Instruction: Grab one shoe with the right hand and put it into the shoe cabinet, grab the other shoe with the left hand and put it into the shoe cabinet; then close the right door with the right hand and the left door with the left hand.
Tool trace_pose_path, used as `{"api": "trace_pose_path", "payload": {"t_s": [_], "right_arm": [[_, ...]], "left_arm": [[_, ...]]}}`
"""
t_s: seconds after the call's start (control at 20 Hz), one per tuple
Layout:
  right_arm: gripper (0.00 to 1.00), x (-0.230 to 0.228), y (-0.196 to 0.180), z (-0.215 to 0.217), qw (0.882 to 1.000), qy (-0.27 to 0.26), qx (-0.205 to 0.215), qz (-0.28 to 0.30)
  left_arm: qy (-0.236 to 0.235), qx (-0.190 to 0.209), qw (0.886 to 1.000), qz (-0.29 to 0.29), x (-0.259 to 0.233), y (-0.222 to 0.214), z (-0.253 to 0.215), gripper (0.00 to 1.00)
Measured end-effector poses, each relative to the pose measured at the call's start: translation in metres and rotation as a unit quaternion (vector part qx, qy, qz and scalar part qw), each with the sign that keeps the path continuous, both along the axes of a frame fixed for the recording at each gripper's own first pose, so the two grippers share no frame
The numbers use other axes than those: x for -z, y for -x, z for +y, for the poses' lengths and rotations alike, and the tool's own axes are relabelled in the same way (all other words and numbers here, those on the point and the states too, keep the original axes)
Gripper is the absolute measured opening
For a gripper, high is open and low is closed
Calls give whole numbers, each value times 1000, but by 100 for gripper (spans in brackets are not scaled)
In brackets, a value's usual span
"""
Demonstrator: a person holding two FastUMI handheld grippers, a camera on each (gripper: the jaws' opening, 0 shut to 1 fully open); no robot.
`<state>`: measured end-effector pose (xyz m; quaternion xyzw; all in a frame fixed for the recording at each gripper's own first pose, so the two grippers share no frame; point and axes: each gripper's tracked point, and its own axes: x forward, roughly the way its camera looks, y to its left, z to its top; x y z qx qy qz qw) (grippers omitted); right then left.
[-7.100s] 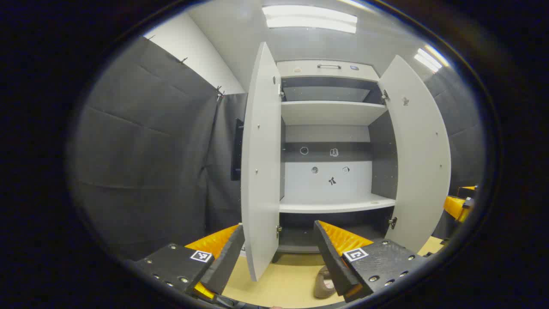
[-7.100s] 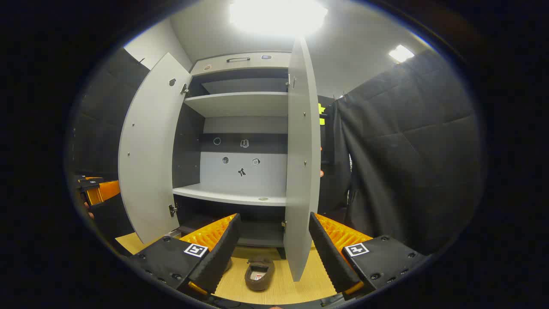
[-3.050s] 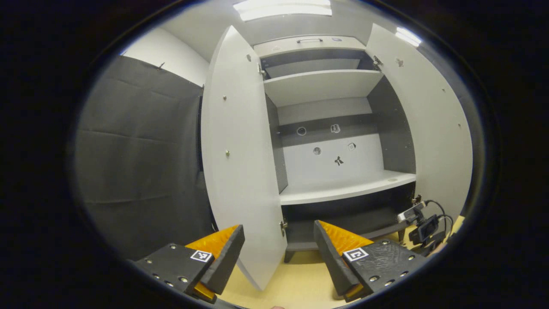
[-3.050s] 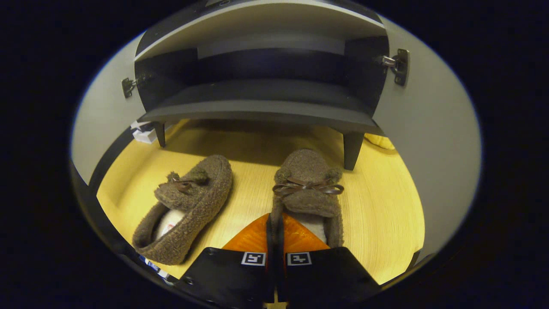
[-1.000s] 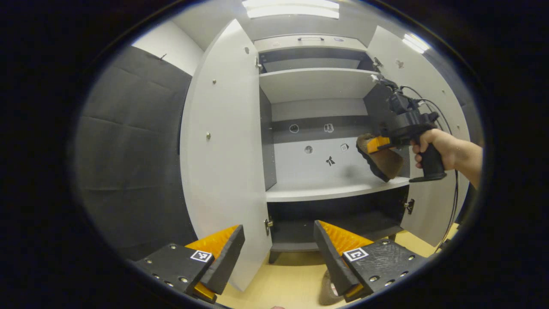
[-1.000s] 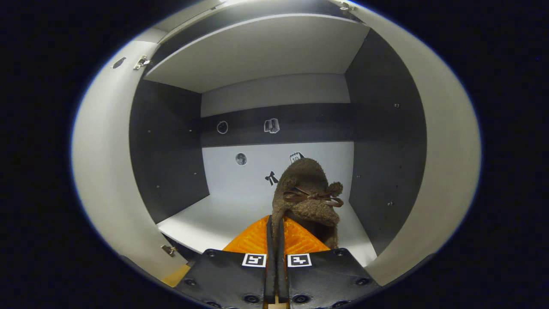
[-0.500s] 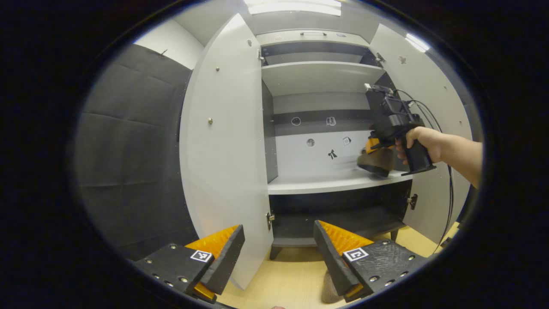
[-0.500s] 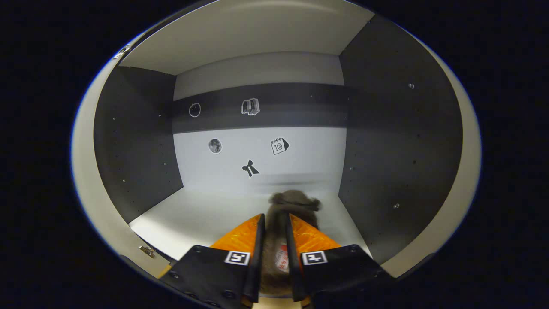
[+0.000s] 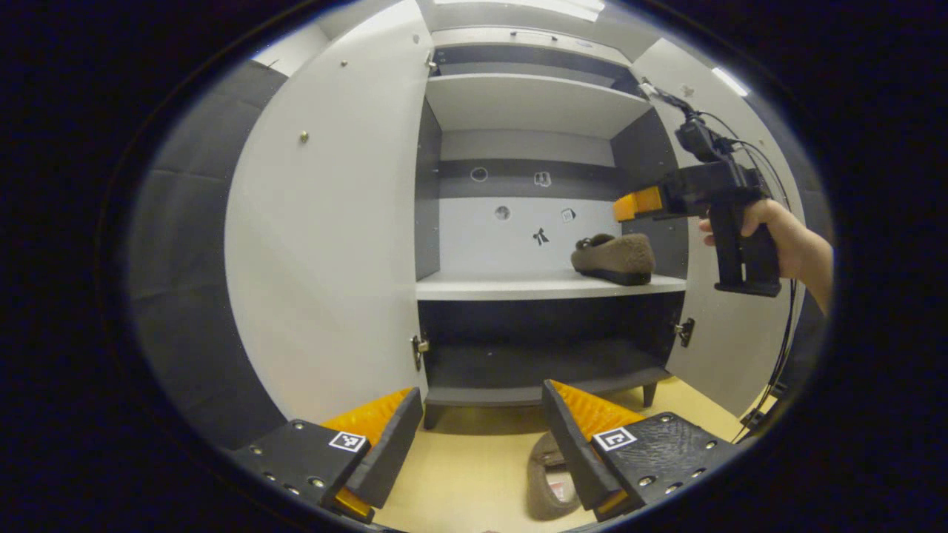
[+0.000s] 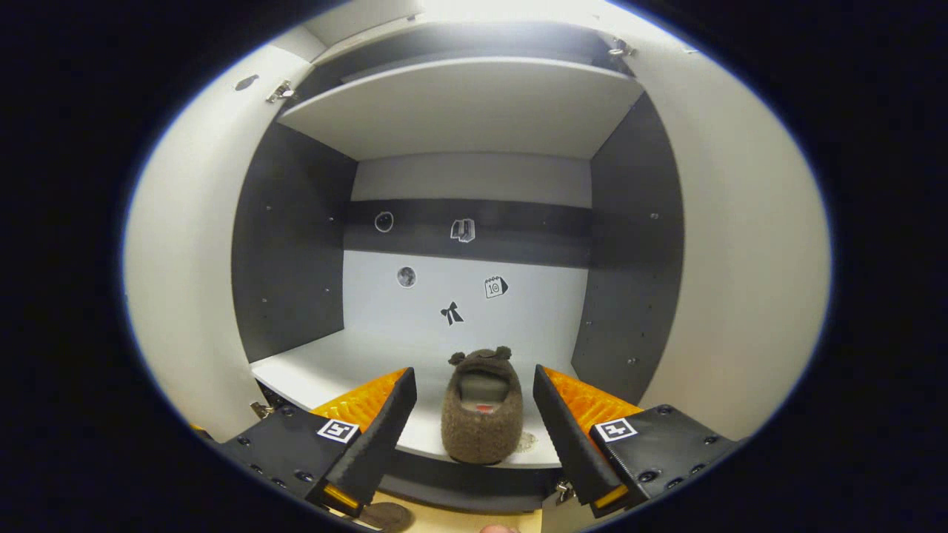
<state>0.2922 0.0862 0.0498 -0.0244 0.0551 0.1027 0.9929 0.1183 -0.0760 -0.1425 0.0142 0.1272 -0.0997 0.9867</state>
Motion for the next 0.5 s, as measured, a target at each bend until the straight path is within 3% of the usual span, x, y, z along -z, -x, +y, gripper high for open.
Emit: {"api": "trace_pose_path", "payload": {"t_s": [0.1, 0.4, 0.45, 0.5], "right_arm": [[97, 2, 24, -1, 1000, -10, -10, -4], [96, 25, 87, -9, 1000, -11, -20, -19], [96, 34, 97, -9, 1000, -10, -25, -12], [100, 43, 106, -8, 1000, -10, -28, -2]], "left_arm": [[-4, 21, 999, 28, 22, 2, -10, 94], [-13, 68, 990, 122, 98, 10, -32, 95], [-13, 74, 988, 136, 111, 12, -36, 100], [-13, 79, 986, 149, 113, 13, -34, 95]]}}
